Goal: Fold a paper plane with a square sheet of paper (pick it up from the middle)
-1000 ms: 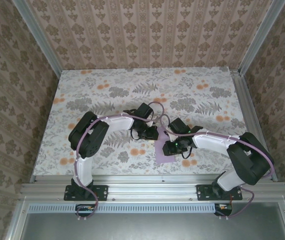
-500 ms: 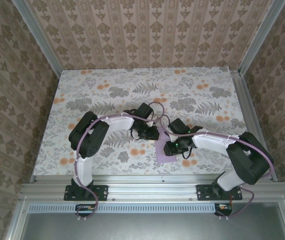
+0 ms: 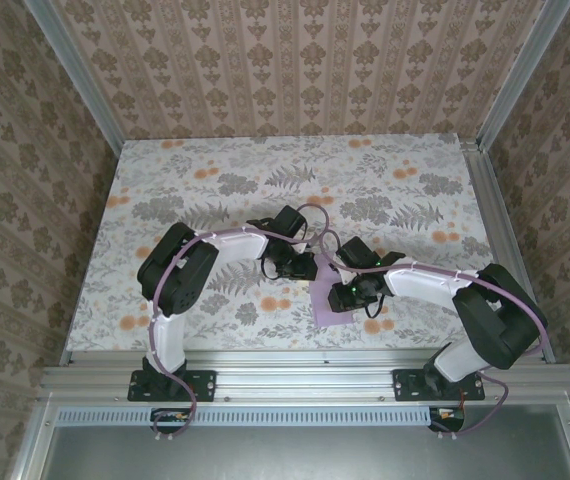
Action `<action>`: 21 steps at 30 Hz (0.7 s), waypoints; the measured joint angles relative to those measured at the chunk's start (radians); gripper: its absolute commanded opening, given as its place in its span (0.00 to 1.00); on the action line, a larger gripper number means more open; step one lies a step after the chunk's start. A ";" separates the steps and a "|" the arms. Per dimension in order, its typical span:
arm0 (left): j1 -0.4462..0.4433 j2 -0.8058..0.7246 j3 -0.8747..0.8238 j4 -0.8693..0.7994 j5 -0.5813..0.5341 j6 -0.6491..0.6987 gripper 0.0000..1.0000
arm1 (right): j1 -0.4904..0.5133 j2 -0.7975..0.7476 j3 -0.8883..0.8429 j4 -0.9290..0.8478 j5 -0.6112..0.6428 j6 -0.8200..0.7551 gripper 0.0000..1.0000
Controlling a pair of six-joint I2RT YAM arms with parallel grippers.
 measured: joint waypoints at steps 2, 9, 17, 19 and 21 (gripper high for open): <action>0.000 0.000 0.000 0.000 0.000 0.000 0.12 | 0.000 0.000 0.000 0.000 -0.002 0.000 0.33; 0.001 0.000 0.000 0.000 0.000 0.002 0.09 | 0.002 0.000 0.000 0.001 -0.009 0.001 0.36; 0.006 0.000 0.000 0.000 0.007 0.003 0.02 | 0.002 -0.014 0.000 0.000 -0.023 0.001 0.39; 0.006 0.000 0.000 0.000 0.008 0.003 0.02 | 0.002 -0.022 0.000 0.000 -0.024 0.001 0.39; 0.006 0.000 0.000 0.000 0.008 0.003 0.01 | 0.002 -0.029 0.000 0.000 -0.026 0.001 0.40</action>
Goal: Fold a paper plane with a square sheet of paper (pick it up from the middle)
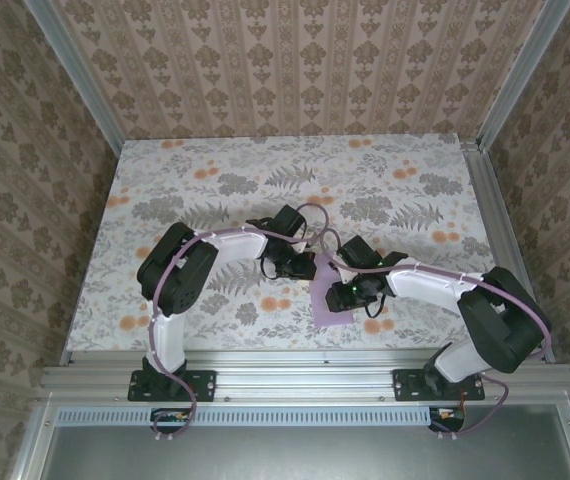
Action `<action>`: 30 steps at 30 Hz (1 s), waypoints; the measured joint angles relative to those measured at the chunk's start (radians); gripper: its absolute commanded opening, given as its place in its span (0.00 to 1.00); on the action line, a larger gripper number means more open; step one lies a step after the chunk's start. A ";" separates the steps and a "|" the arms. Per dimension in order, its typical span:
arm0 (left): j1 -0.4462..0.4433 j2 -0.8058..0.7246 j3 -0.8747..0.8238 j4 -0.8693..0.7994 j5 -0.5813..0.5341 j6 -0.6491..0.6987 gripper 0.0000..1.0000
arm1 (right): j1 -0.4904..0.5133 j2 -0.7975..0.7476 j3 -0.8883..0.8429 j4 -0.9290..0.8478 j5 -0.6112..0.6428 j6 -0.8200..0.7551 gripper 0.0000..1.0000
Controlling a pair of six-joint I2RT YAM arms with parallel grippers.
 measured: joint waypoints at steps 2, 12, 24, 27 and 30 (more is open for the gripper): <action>0.000 0.000 0.000 0.000 0.002 0.000 0.01 | 0.000 0.000 0.000 0.000 -0.001 0.000 0.40; 0.005 -0.001 0.000 0.000 0.011 0.000 0.00 | 0.000 -0.014 0.000 0.000 -0.002 0.004 0.41; 0.006 -0.003 -0.002 0.000 0.014 0.000 0.00 | -0.052 -0.060 0.000 0.002 -0.048 0.029 0.43; 0.006 -0.005 -0.003 -0.003 0.014 0.000 0.00 | -0.083 -0.063 0.000 0.008 -0.064 0.037 0.42; 0.007 -0.005 -0.003 -0.005 0.014 0.002 0.00 | -0.110 -0.063 0.000 0.031 -0.082 0.053 0.41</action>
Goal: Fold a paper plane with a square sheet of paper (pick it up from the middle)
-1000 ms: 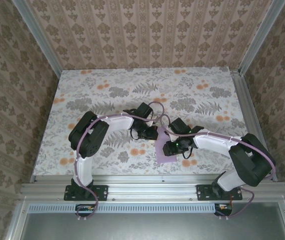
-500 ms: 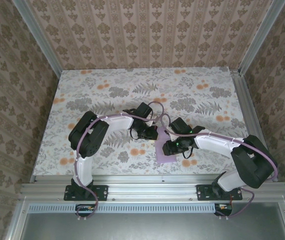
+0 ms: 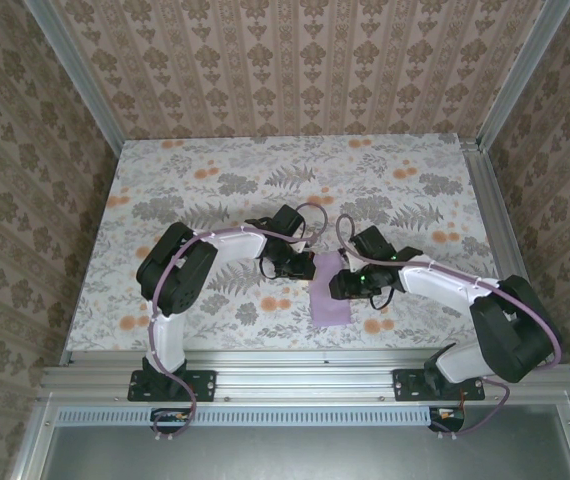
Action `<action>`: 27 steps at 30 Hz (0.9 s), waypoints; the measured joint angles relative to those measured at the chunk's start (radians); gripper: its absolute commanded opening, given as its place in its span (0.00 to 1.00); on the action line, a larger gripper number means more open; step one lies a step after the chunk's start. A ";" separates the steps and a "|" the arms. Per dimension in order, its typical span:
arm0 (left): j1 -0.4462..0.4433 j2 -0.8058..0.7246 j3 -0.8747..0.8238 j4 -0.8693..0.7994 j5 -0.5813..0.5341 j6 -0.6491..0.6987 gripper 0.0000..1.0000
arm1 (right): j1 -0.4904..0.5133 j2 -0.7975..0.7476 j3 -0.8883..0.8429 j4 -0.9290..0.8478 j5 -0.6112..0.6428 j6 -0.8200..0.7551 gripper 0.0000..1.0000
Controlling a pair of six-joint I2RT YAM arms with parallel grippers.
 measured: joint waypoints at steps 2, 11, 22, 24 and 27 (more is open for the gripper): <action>0.000 0.000 0.000 -0.001 0.000 0.001 0.00 | -0.016 0.000 0.000 0.016 -0.010 0.007 0.40; 0.009 -0.010 -0.013 -0.006 0.001 0.008 0.00 | -0.084 0.056 0.000 0.087 -0.051 0.042 0.37; 0.018 -0.015 -0.028 0.003 0.016 0.015 0.00 | -0.102 0.121 0.000 0.139 -0.104 0.053 0.37; 0.018 -0.015 -0.028 0.003 0.018 0.015 0.00 | -0.102 0.127 0.000 0.146 -0.109 0.053 0.37; 0.019 -0.015 -0.031 0.007 0.019 0.015 0.00 | -0.102 0.131 0.000 0.157 -0.121 0.056 0.37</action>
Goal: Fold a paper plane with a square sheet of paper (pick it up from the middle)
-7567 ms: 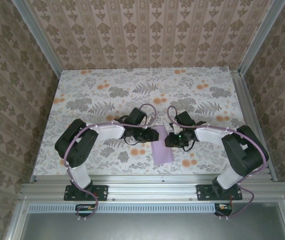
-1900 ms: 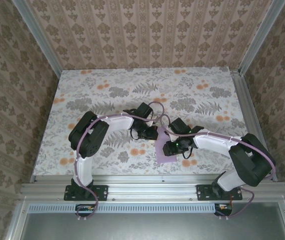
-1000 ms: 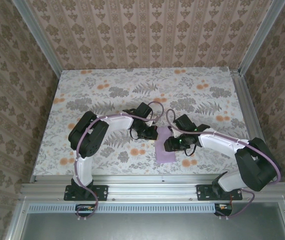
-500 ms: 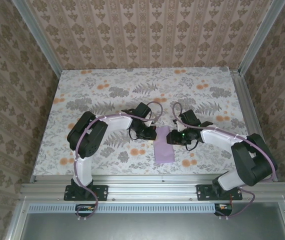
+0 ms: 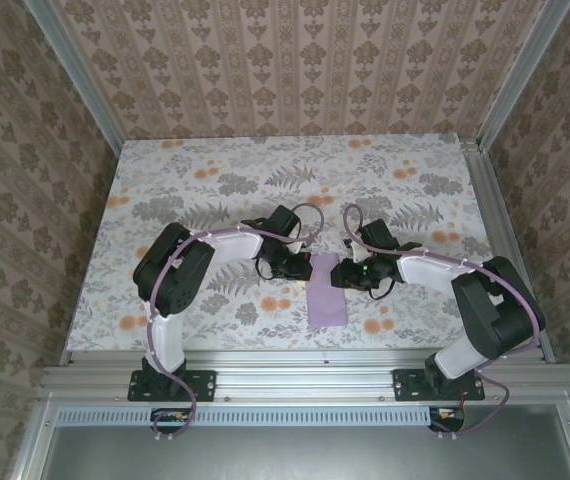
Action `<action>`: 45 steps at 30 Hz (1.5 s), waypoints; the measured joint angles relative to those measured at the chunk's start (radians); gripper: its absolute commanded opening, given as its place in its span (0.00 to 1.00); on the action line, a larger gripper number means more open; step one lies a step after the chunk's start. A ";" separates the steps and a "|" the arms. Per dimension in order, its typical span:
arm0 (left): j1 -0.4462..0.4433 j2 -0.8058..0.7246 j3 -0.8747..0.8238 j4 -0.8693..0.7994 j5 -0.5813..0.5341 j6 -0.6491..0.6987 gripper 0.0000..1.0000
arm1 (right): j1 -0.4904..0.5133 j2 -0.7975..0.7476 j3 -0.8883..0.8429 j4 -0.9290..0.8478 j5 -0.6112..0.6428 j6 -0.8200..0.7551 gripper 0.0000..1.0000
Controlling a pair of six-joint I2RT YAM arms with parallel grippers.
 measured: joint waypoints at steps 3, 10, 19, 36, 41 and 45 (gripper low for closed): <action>0.000 0.000 -0.001 0.003 0.003 0.000 0.00 | 0.000 0.000 0.000 0.001 -0.006 0.000 0.37; 0.001 -0.001 -0.007 0.012 0.008 0.000 0.00 | -0.029 -0.007 -0.012 0.000 -0.005 0.000 0.37; 0.005 -0.001 -0.008 0.013 0.011 0.000 0.00 | -0.039 -0.007 -0.025 0.007 -0.023 0.000 0.37; 0.005 -0.001 -0.008 0.013 0.014 0.002 0.00 | -0.039 -0.055 -0.029 0.020 -0.040 0.005 0.37; 0.005 -0.001 -0.008 0.013 0.014 0.005 0.00 | -0.039 -0.055 -0.032 0.023 -0.055 0.013 0.37; 0.005 -0.001 -0.008 0.013 0.014 0.007 0.00 | -0.039 -0.053 -0.038 0.034 -0.066 0.024 0.37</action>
